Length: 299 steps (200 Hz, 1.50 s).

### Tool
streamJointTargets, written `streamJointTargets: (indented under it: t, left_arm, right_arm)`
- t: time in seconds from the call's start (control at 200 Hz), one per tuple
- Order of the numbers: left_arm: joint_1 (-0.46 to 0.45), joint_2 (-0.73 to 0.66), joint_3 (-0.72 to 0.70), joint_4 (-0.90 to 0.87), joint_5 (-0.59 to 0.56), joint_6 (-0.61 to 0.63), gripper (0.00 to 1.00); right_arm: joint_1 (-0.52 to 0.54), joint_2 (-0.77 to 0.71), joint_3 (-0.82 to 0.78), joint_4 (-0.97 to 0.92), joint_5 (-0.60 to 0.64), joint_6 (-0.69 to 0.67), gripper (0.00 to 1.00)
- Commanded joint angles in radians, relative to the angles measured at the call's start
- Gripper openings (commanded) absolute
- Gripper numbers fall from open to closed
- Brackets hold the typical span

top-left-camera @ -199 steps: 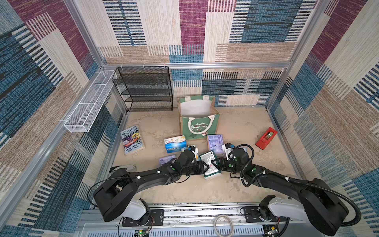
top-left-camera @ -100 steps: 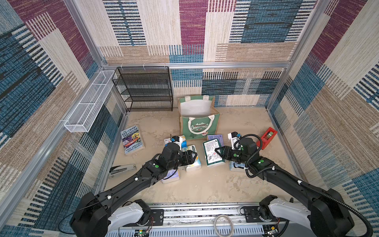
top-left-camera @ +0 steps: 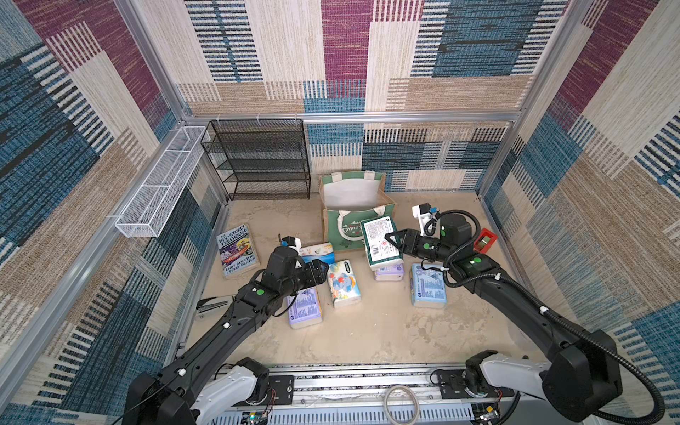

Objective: Put tissues into the canvas bag
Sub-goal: Pick up the pack of facial tissues from the center of the board, then place the pack of facial tissues in the canvas bag.

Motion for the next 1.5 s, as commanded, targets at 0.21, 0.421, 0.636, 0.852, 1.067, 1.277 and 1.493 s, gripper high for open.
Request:
streamJointTargets:
  t: [0.21, 0.421, 0.636, 0.852, 1.067, 1.277, 1.493]
  left_arm:
    - [0.072, -0.006, -0.015, -0.023, 0.062, 0.046, 0.81]
    - [0.085, -0.022, -0.022, -0.059, 0.038, 0.073, 0.81]
    - [0.100, -0.057, -0.052, -0.072, 0.011, 0.087, 0.83]
    - [0.118, -0.061, -0.079, -0.072, 0.031, 0.084, 0.83]
    - [0.134, -0.069, -0.095, -0.083, 0.026, 0.087, 0.83]
    - [0.154, -0.084, -0.099, -0.102, 0.025, 0.093, 0.84]
    - [0.183, -0.100, -0.106, -0.115, 0.030, 0.096, 0.84]
  right_arm:
    - [-0.007, 0.171, 0.259, -0.004, -0.079, 0.052, 0.38]
    - [-0.008, 0.345, 0.475, -0.012, -0.098, 0.088, 0.38]
    - [-0.008, 0.534, 0.702, -0.052, -0.119, 0.110, 0.36]
    - [-0.006, 0.727, 0.929, -0.095, -0.106, 0.131, 0.35]
    - [0.006, 0.915, 1.169, -0.177, -0.096, 0.146, 0.34]
    - [0.020, 1.003, 1.242, -0.216, -0.075, 0.157, 0.34]
    - [0.030, 1.032, 1.226, -0.221, -0.050, 0.154, 0.34]
